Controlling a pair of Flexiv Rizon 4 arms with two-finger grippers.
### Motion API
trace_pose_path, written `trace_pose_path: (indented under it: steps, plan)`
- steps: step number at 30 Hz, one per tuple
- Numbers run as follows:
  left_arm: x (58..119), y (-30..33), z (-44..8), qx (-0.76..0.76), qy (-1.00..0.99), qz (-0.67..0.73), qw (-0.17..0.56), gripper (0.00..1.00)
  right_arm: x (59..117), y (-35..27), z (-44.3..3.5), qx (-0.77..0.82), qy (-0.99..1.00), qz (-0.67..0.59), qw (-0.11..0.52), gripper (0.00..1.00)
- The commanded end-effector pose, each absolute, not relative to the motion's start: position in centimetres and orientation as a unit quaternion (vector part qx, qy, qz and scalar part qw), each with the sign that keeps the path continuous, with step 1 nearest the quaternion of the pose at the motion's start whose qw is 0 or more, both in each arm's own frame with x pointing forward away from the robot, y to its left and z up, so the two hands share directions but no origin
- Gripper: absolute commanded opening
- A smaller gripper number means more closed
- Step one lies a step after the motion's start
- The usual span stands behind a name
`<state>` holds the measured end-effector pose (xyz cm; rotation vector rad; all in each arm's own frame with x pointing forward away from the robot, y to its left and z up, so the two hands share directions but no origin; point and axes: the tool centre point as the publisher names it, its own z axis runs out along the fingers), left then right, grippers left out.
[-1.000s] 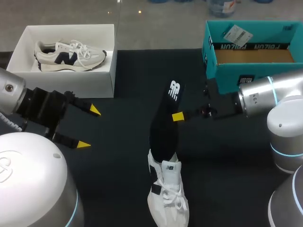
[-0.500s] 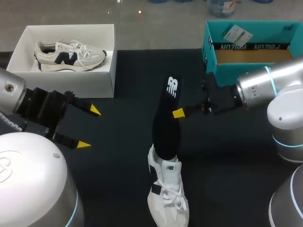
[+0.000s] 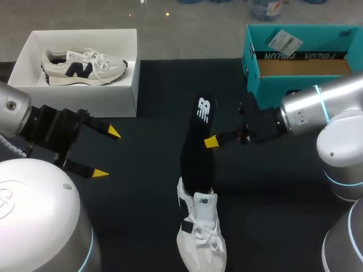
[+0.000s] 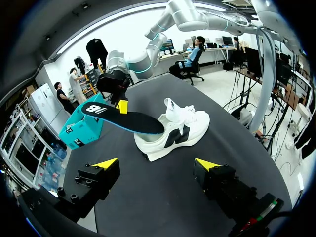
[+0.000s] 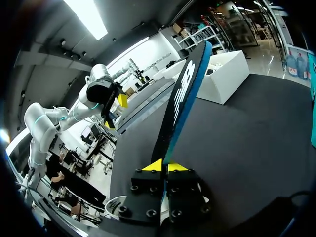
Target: Take the shoe out of the shoebox, open the shoe tongue, remove and reinsert the insole, then place the shoe into the shoebox
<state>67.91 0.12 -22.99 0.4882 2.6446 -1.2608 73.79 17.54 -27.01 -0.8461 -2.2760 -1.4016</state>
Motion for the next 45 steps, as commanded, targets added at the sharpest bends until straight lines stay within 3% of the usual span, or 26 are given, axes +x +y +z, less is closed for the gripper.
trace_pose_path:
  steps: [1, 45]
  plan:
    - [67.9, 0.2, -23.0, 0.164, 0.888, -0.422, 0.084, 1.0, 73.5, 18.0, -27.6, -0.301, -0.801, -0.491, 0.166, 0.0]
    - [67.9, 0.2, -23.0, 0.164, 0.888, -0.422, 0.084, 1.0, 66.8, 19.0, -33.4, -0.349, -0.794, -0.454, 0.206, 0.0]
